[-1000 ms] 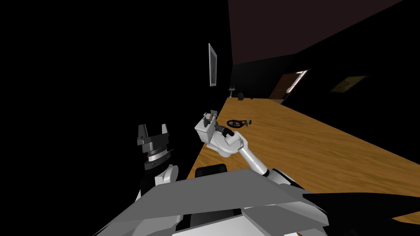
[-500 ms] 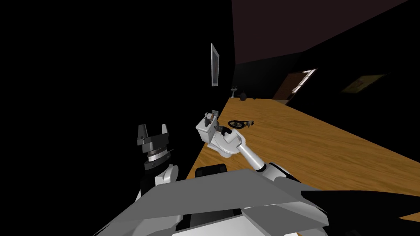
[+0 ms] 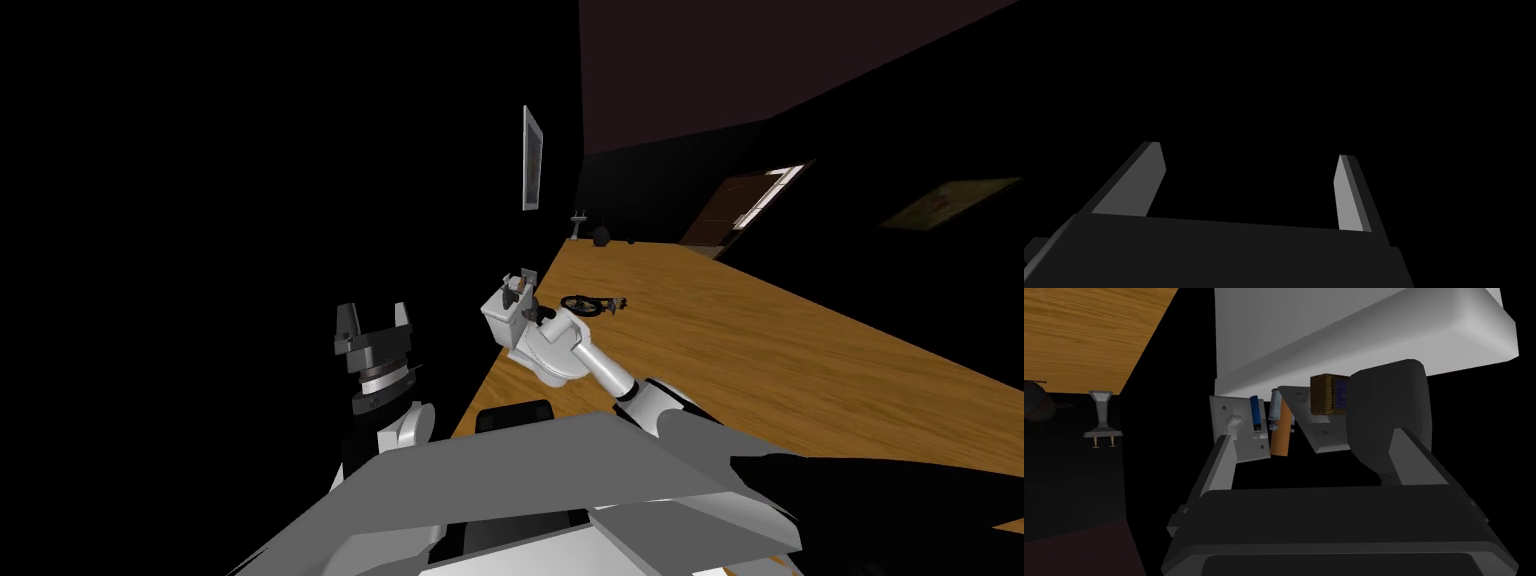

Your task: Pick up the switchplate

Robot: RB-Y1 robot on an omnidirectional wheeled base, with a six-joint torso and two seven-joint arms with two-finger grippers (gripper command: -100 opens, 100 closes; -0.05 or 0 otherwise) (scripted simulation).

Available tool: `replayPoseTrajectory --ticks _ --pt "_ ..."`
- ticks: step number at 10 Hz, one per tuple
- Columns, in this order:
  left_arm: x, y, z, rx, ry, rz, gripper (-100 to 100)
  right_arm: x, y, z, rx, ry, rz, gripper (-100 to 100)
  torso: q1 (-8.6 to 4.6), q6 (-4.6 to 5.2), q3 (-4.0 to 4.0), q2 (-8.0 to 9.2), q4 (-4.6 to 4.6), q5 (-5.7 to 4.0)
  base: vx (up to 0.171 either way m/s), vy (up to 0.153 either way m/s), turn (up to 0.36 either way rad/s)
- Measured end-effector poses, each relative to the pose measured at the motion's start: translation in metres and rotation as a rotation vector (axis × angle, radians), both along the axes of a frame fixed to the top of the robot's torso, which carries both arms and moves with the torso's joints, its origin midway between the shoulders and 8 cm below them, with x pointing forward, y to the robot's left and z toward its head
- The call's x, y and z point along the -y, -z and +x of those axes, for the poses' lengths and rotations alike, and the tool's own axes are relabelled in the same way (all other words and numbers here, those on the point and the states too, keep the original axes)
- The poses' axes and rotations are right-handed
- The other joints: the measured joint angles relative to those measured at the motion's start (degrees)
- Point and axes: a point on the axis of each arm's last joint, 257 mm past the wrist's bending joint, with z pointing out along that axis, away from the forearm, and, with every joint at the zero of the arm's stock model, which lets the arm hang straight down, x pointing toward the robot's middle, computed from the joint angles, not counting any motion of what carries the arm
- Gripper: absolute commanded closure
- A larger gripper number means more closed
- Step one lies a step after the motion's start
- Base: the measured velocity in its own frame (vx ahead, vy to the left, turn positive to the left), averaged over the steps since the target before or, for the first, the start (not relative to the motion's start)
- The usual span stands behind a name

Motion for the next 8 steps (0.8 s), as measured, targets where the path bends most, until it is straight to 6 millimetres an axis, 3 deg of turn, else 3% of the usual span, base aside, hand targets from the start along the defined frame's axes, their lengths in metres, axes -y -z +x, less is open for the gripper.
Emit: replayPoseTrajectory --ticks 8 --pt "0.0 0.0 0.0 0.0 0.0 0.0 0 0.018 0.011 0.01 -0.136 -0.088 -0.314 -100 0.05 -0.01 -0.05 -0.08 -0.02 0.01 0.01 -0.016 0.112"
